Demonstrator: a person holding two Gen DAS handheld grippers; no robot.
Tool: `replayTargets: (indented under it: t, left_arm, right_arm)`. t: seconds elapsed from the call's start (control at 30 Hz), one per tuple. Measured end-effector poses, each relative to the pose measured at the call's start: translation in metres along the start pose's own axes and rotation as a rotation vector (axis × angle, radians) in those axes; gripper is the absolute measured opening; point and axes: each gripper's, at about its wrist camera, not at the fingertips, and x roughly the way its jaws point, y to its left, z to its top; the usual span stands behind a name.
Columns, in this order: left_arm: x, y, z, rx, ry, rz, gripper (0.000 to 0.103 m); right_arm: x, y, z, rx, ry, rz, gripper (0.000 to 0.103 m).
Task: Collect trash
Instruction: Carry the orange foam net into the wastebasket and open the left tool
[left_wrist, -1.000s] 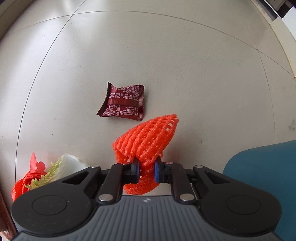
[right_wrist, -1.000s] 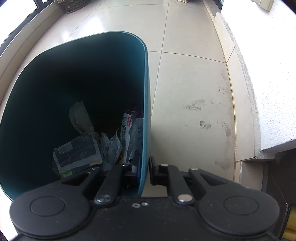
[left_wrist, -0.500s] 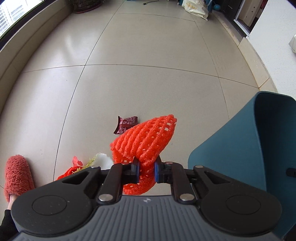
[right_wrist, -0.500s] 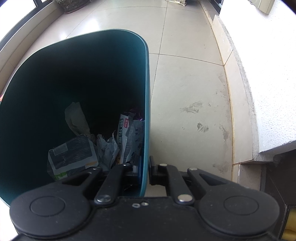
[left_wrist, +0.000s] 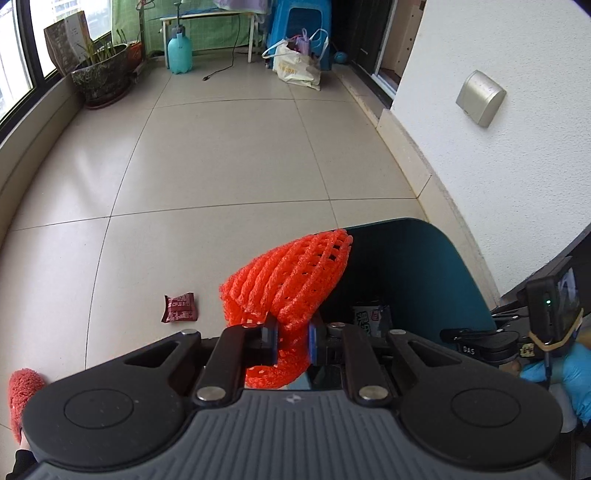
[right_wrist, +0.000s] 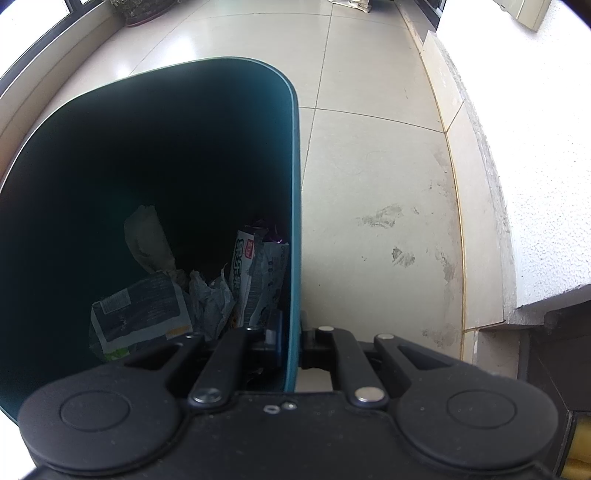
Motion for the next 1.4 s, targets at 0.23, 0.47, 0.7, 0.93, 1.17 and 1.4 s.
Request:
replayTargets:
  t: [0.23, 0.47, 0.7, 0.93, 1.17, 1.4]
  left_arm:
    - [0.022, -0.061, 0.008, 0.112, 0.002, -0.027, 0.014]
    - [0.082, -0.099, 0.002, 0.167, 0.105, 0.005, 0.014]
    - [0.143, -0.108, -0.015, 0.202, 0.221, 0.066, 0.014]
    - [0.168, -0.105, -0.021, 0.202, 0.276, 0.076, 0.019]
    - [0.151, -0.099, -0.023, 0.174, 0.212, 0.008, 0.079]
    - [0.126, -0.091, -0.019, 0.156, 0.177, -0.035, 0.079]
  right_arm:
    - [0.001, -0.001, 0.0, 0.0, -0.003, 0.006, 0.006]
    - [-0.001, -0.003, 0.0, -0.004, -0.006, 0.018, 0.006]
    - [-0.002, -0.005, 0.0, -0.002, -0.009, 0.031, 0.006]
    - [-0.001, -0.008, -0.001, 0.004, -0.012, 0.047, 0.006]
    - [-0.002, -0.007, -0.001, 0.001, -0.012, 0.045, 0.007]
    - [-0.001, -0.005, -0.001, 0.001, -0.009, 0.038, 0.007]
